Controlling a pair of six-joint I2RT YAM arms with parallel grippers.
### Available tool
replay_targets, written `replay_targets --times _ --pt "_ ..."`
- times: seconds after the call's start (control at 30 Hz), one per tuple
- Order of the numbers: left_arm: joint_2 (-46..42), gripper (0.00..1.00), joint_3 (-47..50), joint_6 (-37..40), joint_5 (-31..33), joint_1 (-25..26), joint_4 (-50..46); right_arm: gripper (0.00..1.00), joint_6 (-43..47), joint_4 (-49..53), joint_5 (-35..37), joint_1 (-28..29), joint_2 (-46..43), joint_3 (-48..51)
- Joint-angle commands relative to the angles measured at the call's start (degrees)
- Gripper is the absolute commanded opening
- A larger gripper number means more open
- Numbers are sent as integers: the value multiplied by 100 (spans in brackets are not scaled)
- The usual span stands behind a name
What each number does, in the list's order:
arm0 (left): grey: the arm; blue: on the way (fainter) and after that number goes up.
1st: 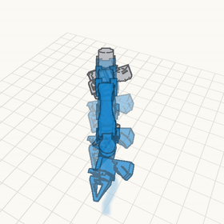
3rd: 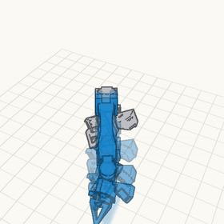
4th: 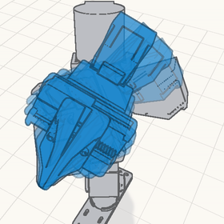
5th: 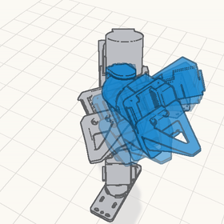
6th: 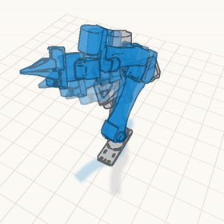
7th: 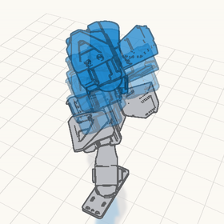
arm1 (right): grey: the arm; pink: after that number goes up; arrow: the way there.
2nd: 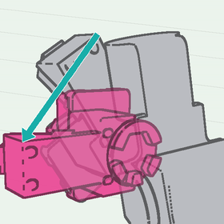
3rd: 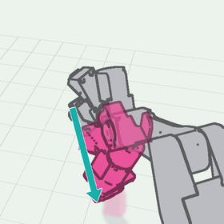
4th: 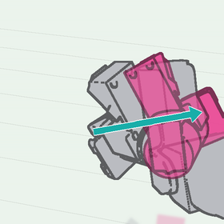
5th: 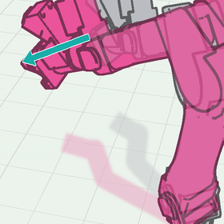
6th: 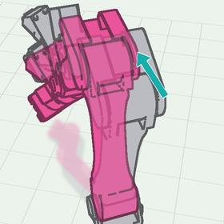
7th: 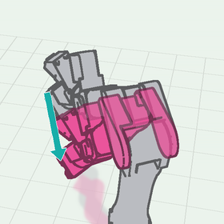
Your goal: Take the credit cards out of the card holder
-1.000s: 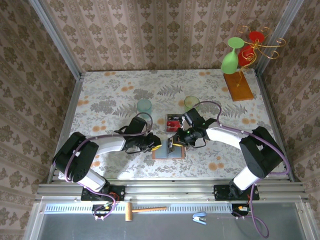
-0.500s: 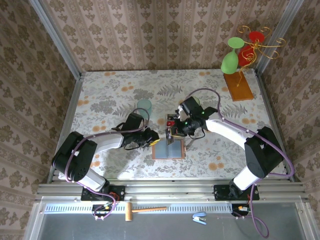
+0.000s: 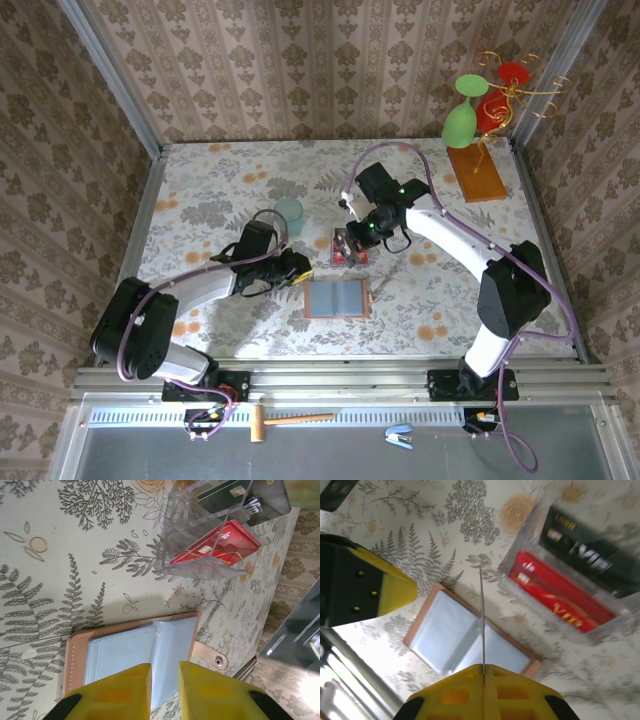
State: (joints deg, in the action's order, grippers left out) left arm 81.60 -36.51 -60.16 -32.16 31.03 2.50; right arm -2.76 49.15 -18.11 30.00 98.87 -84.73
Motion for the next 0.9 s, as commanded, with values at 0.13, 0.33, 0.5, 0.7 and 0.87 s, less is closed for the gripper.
replay_targets --times 0.13,0.33,0.5,0.7,0.87 --pt "-456 22 231 197 76 -166 -405 0 2496 1005 386 -99 295 -829" --pt "-829 22 397 191 160 -245 -625 0 3709 1216 705 -134 553 -1372" --pt "-1129 22 500 193 227 -323 -845 0 4410 1827 781 -175 1170 -2188" --pt "-1464 22 573 224 337 -397 -1196 0 4997 2678 1018 -179 2079 -3329" --pt "-1669 22 693 97 413 -423 -1260 0 5223 3118 1191 -187 2713 -4084"
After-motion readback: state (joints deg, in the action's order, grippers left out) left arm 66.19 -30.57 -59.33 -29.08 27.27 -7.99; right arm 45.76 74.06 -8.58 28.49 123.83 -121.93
